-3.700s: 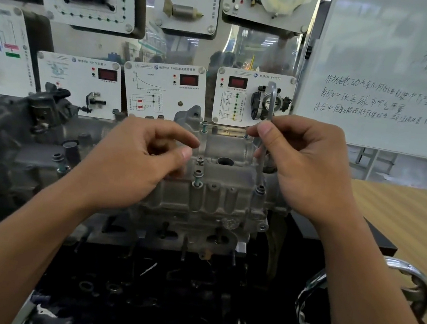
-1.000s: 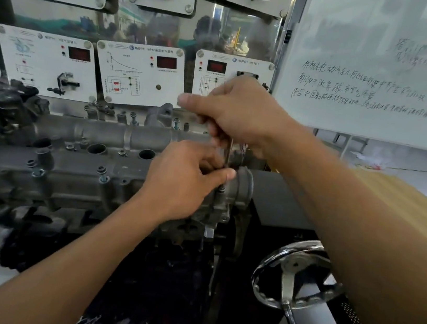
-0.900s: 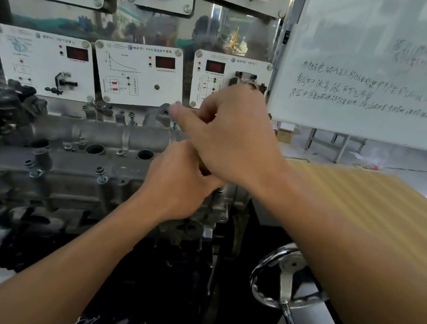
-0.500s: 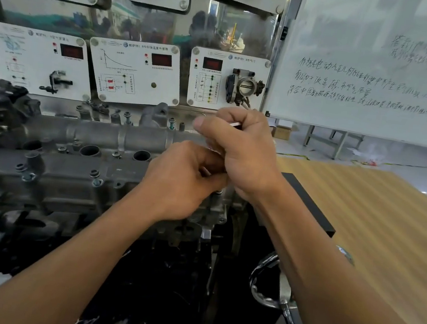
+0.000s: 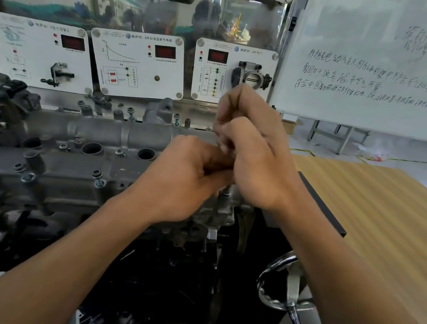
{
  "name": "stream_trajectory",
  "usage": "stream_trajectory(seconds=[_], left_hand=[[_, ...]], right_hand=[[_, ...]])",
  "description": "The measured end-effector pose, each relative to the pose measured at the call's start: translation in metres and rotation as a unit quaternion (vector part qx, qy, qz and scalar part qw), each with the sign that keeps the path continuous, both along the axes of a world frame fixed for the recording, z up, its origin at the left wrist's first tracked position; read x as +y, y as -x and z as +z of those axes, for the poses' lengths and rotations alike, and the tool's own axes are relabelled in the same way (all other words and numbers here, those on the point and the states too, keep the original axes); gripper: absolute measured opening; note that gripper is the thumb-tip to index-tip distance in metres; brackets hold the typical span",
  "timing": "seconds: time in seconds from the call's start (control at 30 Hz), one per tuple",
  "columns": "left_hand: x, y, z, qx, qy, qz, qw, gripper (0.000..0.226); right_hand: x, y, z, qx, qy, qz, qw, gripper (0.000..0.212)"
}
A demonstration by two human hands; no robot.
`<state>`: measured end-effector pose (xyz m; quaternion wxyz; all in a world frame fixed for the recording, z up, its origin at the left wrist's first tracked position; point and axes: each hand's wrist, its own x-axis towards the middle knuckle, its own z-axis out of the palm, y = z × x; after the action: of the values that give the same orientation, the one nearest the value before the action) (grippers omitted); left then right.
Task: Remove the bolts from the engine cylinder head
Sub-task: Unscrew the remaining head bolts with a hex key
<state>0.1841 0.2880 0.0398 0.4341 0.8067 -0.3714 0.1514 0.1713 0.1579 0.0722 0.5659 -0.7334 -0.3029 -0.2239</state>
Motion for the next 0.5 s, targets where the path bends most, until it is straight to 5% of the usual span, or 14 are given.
stream_trajectory(seconds=[0.13, 0.23, 0.37, 0.5], left_hand=[[-0.006, -0.001, -0.009, -0.002, 0.057, 0.04, 0.998, 0.007], [-0.013, 0.0, -0.01, -0.018, 0.074, 0.089, 0.993, 0.009], [-0.017, 0.0, -0.009, -0.007, 0.073, 0.122, 0.99, 0.021], [-0.018, 0.003, -0.008, -0.001, 0.064, 0.128, 0.99, 0.024]], right_hand=[[-0.026, -0.018, 0.014, 0.226, -0.071, 0.3, 0.924, 0.022], [-0.039, -0.029, 0.005, 0.312, -0.176, 0.339, 0.87, 0.022], [-0.027, -0.027, -0.017, 0.322, -0.317, 0.228, 0.863, 0.031], [-0.015, -0.012, -0.011, 0.083, -0.195, -0.093, 0.973, 0.026]])
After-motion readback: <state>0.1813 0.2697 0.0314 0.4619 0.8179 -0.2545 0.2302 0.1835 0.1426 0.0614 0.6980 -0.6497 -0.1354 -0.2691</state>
